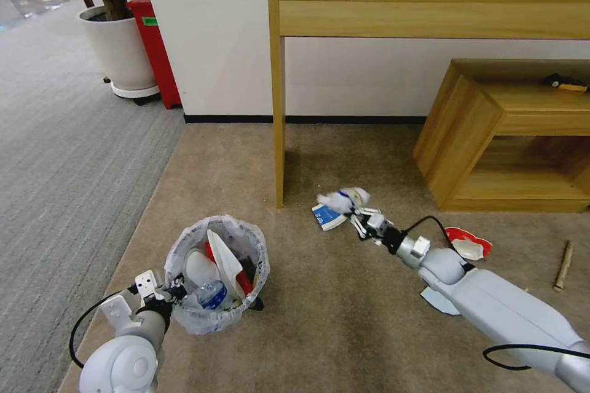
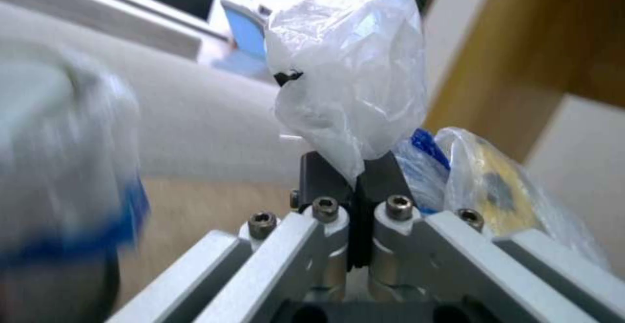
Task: Pick up the trash bin and place the garbage on the floor into it.
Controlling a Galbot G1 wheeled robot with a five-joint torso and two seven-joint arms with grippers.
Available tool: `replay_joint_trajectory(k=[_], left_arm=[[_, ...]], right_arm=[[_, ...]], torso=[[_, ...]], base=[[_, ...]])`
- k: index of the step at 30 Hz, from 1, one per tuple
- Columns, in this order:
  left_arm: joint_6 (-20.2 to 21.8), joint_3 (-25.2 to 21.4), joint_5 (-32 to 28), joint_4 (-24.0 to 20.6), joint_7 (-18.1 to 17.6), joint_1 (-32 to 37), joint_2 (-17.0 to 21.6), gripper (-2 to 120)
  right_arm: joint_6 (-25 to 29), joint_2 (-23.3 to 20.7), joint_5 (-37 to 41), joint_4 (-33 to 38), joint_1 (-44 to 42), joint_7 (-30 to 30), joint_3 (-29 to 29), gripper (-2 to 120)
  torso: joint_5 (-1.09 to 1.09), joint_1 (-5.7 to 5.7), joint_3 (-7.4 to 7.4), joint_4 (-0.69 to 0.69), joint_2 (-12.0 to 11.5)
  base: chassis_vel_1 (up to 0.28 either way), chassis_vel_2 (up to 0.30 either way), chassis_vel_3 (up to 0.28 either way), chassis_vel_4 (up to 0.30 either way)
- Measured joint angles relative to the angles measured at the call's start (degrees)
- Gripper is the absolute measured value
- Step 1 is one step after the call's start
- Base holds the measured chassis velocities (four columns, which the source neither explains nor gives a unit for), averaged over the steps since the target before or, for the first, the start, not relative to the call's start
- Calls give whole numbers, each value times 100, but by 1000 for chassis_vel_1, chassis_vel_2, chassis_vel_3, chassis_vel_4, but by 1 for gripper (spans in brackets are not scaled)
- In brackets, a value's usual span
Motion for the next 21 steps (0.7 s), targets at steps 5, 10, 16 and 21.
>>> replay_joint_trajectory(k=[5, 10, 16, 21], left_arm=[[14, -6, 1, -23, -13, 9, -5, 0], [23, -122, 3, -104, -30, 49, -50, 0], [41, -153, -29, -68, -55, -17, -32, 0], [49, -152, -49, 12, -78, -88, -32, 0]], right_arm=[[-144, -45, 335, 577, 457, 153, -475, 0], [-309, 159, 924, 1128, 1233, 337, -1199, 0], [-418, 416, 1176, 1469, 1428, 506, -1602, 0], [-423, 524, 1317, 1418, 1357, 558, -1745, 0]], torso=[[0, 0, 0, 0, 0], [-1, 0, 0, 3, 0], [0, 0, 0, 0, 0], [0, 0, 0, 0, 0]], base=[[0, 0, 0, 0], [0, 0, 0, 0], [0, 0, 0, 0], [0, 0, 0, 0]])
